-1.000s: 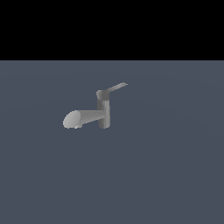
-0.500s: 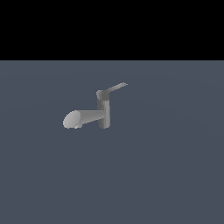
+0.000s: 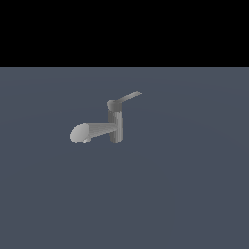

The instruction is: Turn on the faucet by rotating a designated handle.

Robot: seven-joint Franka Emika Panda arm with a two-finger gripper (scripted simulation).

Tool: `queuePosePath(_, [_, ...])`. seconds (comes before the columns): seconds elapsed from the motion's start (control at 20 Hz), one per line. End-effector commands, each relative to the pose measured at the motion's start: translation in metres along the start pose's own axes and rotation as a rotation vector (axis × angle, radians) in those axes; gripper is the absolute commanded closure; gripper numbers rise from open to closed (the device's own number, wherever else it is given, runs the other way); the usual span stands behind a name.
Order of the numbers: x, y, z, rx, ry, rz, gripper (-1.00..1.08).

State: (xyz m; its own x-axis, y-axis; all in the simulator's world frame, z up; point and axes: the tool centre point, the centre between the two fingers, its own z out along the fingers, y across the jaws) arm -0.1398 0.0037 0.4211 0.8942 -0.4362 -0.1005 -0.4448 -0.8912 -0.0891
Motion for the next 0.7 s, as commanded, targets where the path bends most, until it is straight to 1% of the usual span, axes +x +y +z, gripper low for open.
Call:
queuePosePath(0.0, [0.016, -0.005, 0.009, 0.011, -0.005, 0.076, 1.08])
queuePosePath(0.3, [0.054, -0.016, 0.033, 0.025, -0.012, 0.260, 1.08])
queuePosePath(0.65, [0.098, -0.026, 0.066, 0.029, -0.012, 0.479, 1.08])
